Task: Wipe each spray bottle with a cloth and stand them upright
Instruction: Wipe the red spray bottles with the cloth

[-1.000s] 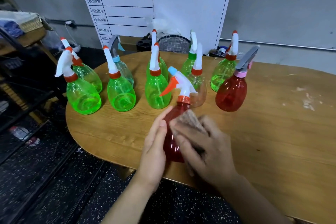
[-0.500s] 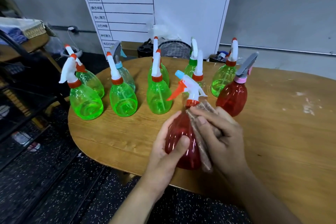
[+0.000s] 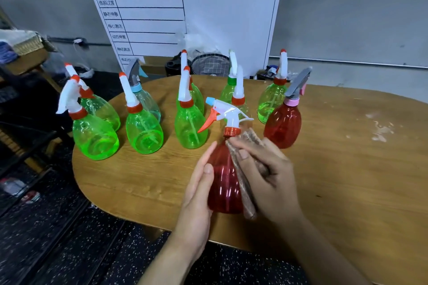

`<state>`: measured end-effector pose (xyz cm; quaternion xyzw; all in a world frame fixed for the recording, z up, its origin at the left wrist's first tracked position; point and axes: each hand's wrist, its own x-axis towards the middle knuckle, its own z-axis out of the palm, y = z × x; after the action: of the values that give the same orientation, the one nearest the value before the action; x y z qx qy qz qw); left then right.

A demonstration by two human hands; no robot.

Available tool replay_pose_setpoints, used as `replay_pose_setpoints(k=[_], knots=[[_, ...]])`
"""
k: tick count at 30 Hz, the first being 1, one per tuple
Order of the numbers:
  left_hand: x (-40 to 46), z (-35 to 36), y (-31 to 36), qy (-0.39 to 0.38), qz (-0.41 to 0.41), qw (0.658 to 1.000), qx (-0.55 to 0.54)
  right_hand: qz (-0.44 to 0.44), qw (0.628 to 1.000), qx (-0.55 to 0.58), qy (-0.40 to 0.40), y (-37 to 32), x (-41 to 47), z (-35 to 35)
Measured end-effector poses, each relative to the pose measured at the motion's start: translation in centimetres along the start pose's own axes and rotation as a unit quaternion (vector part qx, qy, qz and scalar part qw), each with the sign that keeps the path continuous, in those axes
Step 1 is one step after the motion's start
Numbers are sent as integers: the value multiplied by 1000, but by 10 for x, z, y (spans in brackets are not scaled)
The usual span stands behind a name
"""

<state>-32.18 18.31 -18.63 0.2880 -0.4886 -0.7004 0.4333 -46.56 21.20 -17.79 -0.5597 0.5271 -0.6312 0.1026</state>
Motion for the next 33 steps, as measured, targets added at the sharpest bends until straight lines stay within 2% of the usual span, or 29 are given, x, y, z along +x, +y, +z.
replay_pose_setpoints(k=[4, 7, 9, 12, 15, 18, 22, 24, 26, 29, 31, 33], knots=[[3, -13, 2, 52, 22, 998, -7, -141, 979, -118, -87, -6, -17, 10], [5, -16, 5, 64, 38, 997, -13, -233, 950, -179, -102, -5, -21, 13], [7, -16, 2, 53, 43, 998, 1, -210, 961, -164, -71, -5, -17, 10], [7, -16, -5, 28, 45, 997, 62, -74, 994, -86, 1, 3, -7, 3], [6, -14, -9, 17, 37, 996, 73, -13, 997, -71, 35, 12, -4, 1], [7, -12, -5, 33, 37, 997, 53, -48, 993, -105, -10, 4, -16, 5], [10, -16, 4, 65, 38, 997, 3, -207, 955, -181, -112, -2, -36, 16], [10, -19, 6, 61, 49, 997, 7, -250, 941, -203, -109, 0, -35, 18], [11, -19, 4, 60, 54, 997, 18, -219, 953, -193, -76, 2, -31, 16], [10, -16, -4, 37, 54, 995, 73, -100, 986, -136, -6, 7, -16, 6], [9, -14, -8, 8, 36, 996, 84, -46, 990, -132, 35, 13, -6, -1], [8, -14, -11, 2, 36, 996, 82, -27, 989, -143, 40, 15, -5, -2]])
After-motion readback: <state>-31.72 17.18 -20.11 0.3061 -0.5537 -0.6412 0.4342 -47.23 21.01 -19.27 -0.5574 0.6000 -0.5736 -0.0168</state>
